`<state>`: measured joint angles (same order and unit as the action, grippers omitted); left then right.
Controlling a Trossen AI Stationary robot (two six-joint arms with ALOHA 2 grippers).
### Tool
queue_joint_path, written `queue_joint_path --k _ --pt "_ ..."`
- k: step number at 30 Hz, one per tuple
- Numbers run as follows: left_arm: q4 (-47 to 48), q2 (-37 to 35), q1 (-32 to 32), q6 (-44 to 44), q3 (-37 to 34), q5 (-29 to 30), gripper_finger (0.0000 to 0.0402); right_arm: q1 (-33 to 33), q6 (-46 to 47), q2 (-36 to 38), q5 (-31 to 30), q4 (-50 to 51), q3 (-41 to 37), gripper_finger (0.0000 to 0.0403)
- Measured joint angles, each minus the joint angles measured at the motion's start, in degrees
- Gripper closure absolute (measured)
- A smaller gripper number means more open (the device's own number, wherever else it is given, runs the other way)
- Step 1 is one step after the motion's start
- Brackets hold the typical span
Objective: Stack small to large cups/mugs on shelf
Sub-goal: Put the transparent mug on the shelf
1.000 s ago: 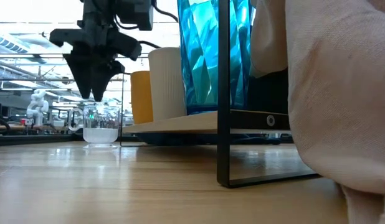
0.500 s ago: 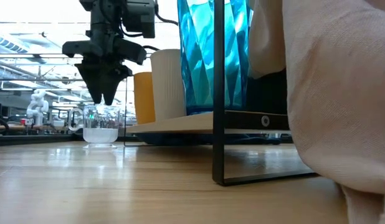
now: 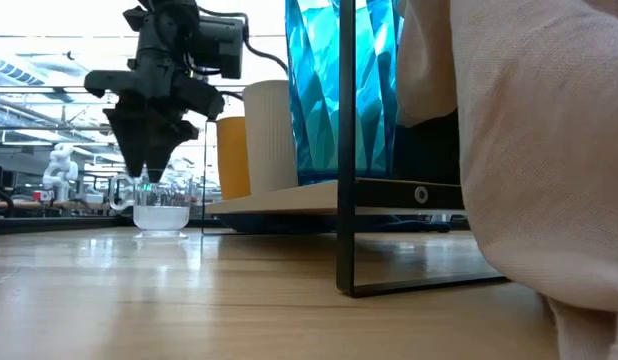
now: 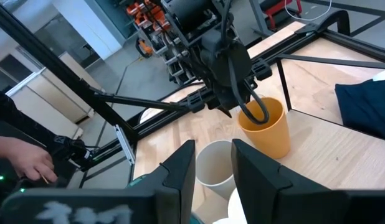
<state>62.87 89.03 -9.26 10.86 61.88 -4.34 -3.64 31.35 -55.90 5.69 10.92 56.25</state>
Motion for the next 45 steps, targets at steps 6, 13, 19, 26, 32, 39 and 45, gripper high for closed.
queue_joint_path --k 6,13,19,26,32,39,45 --pt "-0.71 0.0 0.02 -0.24 -0.23 2.33 0.0193 -0.15 -0.64 0.0 0.0 0.0 0.0 0.0307" --pt "-3.12 0.0 0.02 -0.8 -0.23 -0.18 0.0271 -0.15 -0.72 0.0 0.0 0.02 0.0 0.0307" --pt "-3.13 0.0 -0.04 -1.11 -0.23 0.12 0.0328 -0.15 -0.72 0.0 -0.02 0.04 0.0 0.0307" --pt "-3.04 0.0 -0.08 -2.45 -0.23 0.31 0.0393 -0.15 -0.72 0.0 -0.13 0.04 0.0 0.0307" --pt "-0.48 -0.01 0.28 -4.14 -0.21 0.33 0.0398 -0.15 -1.02 0.0 -0.15 0.23 0.0 0.0307" --pt "2.86 -2.86 1.7 -6.98 -0.23 0.29 0.0399 -0.15 -2.51 0.0 -0.15 0.5 0.0 0.0307" --pt "5.98 -7.58 3.24 -13.07 2.27 -0.48 0.04 -0.17 -3.91 0.0 -0.15 0.5 0.0 0.0307"
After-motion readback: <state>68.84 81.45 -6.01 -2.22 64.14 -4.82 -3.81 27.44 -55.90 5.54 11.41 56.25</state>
